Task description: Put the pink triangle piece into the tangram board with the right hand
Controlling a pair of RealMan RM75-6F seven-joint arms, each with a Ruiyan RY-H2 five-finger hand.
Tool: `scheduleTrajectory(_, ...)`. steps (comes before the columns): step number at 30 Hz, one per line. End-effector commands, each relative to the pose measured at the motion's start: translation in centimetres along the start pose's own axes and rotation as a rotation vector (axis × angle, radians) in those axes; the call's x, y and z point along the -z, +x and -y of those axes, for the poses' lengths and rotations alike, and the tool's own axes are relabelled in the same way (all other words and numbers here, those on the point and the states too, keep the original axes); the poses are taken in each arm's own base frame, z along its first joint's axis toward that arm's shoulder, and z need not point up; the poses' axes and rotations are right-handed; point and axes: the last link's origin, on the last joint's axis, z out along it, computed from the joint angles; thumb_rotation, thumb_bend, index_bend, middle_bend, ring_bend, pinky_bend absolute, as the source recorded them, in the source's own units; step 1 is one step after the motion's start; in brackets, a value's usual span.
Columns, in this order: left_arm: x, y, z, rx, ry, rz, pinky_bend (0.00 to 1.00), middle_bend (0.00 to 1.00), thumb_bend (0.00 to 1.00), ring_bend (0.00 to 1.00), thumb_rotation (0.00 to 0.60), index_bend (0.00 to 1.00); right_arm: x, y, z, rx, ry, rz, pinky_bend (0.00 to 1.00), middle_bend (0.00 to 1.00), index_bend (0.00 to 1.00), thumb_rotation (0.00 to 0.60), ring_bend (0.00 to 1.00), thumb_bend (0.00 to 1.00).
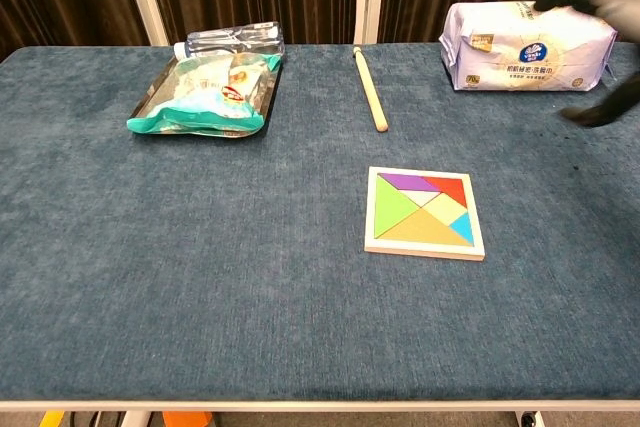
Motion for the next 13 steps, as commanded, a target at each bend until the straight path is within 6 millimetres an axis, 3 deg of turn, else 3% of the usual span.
scheduleTrajectory(1, -0.1, 0.1, -0.3, -0.005, -0.003, -0.005, 0.00, 0.00, 0.00, 0.00, 0.600, 0.04, 7.1, 1.6, -9.5, -0.013, 0.030, -0.097, 0.00, 0.00, 0.00, 0.600, 0.00, 0.15)
scheduleTrajectory(5, -0.2, -0.1, -0.5, -0.011, 0.008, 0.003, 0.00, 0.00, 0.00, 0.00, 0.600, 0.04, 9.4, 0.7, -13.0, 0.062, 0.008, -0.140, 0.00, 0.00, 0.00, 0.600, 0.00, 0.16)
scheduleTrajectory(13, -0.2, -0.1, -1.0, -0.020, 0.000, 0.005, 0.00, 0.00, 0.00, 0.00, 0.600, 0.04, 11.1, 0.4, -13.9, 0.103, -0.006, -0.186, 0.00, 0.00, 0.00, 0.600, 0.00, 0.18)
